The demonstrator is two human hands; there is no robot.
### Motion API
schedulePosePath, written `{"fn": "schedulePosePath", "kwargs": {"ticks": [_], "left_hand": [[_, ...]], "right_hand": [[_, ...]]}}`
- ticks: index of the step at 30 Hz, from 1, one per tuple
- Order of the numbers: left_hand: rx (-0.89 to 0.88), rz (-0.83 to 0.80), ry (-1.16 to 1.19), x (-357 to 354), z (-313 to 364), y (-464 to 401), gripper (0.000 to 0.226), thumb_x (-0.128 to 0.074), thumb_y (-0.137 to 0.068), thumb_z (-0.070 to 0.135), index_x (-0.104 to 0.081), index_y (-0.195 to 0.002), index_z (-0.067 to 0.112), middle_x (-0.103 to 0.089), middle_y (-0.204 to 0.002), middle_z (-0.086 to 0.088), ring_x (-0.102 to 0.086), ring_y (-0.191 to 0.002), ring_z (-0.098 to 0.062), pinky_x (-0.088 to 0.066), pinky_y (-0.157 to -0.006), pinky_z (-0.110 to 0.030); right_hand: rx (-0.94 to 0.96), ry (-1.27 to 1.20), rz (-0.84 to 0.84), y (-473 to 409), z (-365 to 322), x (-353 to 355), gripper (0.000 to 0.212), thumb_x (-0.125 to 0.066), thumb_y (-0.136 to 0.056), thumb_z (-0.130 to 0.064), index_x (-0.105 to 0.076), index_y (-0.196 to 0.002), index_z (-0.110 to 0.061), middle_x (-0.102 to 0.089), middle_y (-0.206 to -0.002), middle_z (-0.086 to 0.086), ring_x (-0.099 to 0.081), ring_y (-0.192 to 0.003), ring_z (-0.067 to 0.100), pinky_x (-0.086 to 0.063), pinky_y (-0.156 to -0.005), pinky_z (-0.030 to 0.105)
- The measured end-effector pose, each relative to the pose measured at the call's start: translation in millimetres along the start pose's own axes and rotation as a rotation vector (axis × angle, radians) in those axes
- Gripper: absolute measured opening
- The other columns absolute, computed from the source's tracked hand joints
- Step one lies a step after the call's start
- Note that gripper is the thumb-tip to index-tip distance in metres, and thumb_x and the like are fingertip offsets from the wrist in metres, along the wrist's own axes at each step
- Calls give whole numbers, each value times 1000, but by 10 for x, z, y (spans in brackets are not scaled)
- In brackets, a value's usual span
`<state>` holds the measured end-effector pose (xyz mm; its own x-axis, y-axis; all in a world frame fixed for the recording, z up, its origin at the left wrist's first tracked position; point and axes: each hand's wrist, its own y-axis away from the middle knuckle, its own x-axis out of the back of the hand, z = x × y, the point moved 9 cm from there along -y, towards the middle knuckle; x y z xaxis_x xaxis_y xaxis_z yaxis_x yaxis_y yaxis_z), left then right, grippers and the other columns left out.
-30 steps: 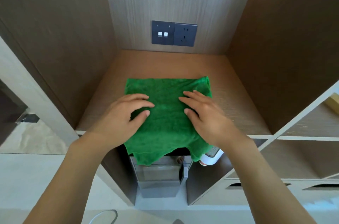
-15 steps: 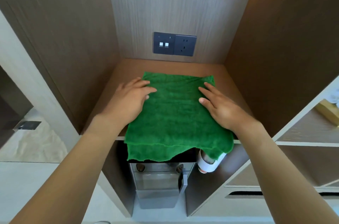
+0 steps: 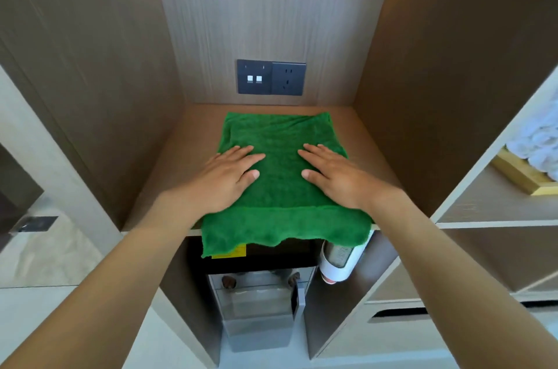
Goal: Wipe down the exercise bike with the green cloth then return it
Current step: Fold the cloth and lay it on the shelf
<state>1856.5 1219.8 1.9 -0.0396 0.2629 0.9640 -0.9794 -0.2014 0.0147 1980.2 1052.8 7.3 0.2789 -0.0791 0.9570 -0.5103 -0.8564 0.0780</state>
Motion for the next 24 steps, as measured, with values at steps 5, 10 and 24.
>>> {"fn": "schedulePosePath", "kwargs": {"ticks": [5, 10, 24], "left_hand": [[4, 9, -48, 129, -47, -423, 54, -33, -114, 41, -29, -166, 27, -21, -175, -8, -16, -162, -29, -15, -131, -43], [-171, 227, 60, 327, 295, -18, 39, -62, -103, 43, -65, -139, 29, -59, -147, 5, -52, -137, -18, -39, -117, -39], [-150, 349, -6, 412, 432, 359, 20, -69, -101, 24, -80, -117, 25, -74, -124, 12, -68, -114, -13, -56, -98, -38]], "right_hand": [[-19, 39, 24, -319, 98, 205, 60, -37, -114, -44, -25, -168, -22, -13, -177, 0, -8, -164, 22, -9, -131, 35], [137, -78, 206, -15, -162, 327, 49, -69, -100, -44, -66, -142, -18, -53, -158, 1, -48, -146, 20, -35, -122, 35], [259, 138, 423, 424, -379, 404, 18, -67, -99, -20, -83, -109, -20, -77, -120, -9, -73, -106, 21, -61, -77, 40]]}}
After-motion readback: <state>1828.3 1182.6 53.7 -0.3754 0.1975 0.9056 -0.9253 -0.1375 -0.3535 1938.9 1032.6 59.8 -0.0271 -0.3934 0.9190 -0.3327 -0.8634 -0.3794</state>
